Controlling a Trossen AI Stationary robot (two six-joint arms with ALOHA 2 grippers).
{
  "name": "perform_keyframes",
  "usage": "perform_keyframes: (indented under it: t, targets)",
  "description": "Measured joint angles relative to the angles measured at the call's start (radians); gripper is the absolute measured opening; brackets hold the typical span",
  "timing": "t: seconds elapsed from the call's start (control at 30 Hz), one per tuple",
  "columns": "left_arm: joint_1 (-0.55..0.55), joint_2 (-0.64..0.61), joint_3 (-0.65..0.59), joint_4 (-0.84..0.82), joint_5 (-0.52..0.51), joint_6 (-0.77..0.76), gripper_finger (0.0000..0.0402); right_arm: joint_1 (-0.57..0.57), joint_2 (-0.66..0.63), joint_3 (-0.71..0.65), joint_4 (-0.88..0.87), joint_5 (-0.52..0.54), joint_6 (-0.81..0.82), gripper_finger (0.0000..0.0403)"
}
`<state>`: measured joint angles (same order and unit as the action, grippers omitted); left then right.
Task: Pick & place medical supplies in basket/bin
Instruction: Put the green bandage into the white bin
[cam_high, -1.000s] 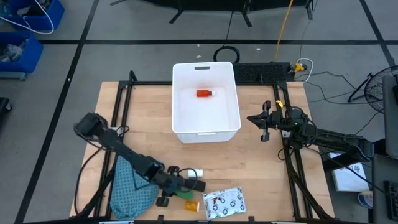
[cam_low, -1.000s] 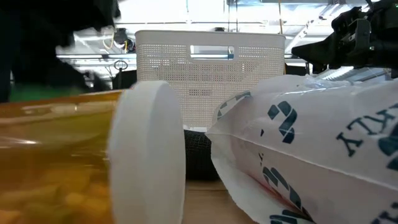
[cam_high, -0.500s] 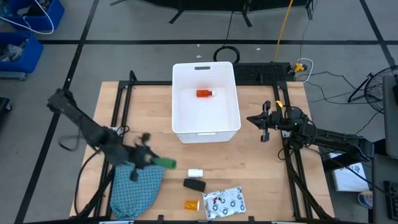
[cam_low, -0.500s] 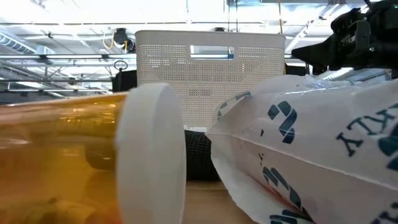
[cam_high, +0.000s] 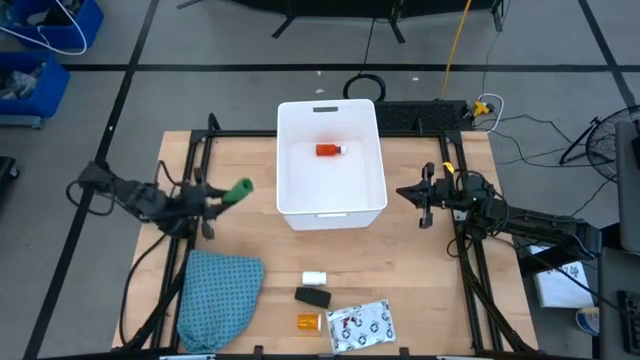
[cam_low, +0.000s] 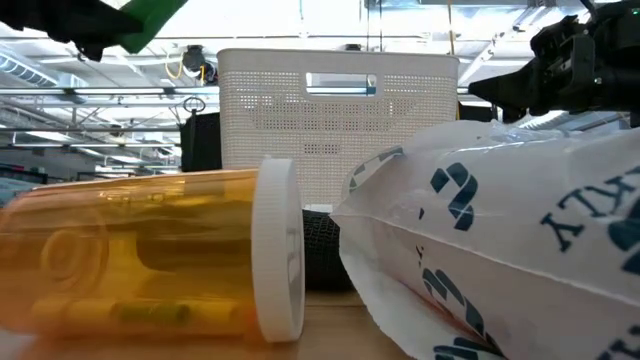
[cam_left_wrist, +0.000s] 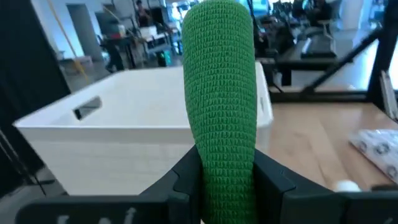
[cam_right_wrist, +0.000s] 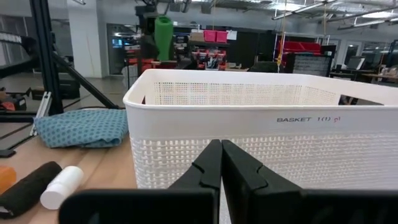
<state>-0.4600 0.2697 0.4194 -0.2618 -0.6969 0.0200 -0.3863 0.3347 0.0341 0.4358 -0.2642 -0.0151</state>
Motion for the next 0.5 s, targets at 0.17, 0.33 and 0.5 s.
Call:
perform_keyframes:
  t: [0.17,0.33,0.5]
  targets:
    - [0.133,-0.017,0.106,0.008,0.042,0.107,0.0092,0.0,0.0,0.0,0.001,0.0,-0.003,0.0]
    - [0.258,0.147,0.281,0.148,0.142,0.313,0.0092,0.0,0.0,0.0,0.019,0.003,-0.05,0.0]
    - [0.411,0.44,0.549,0.074,0.266,0.399,0.0092,0.0,0.0,0.0,0.057,0.005,-0.105,0.0]
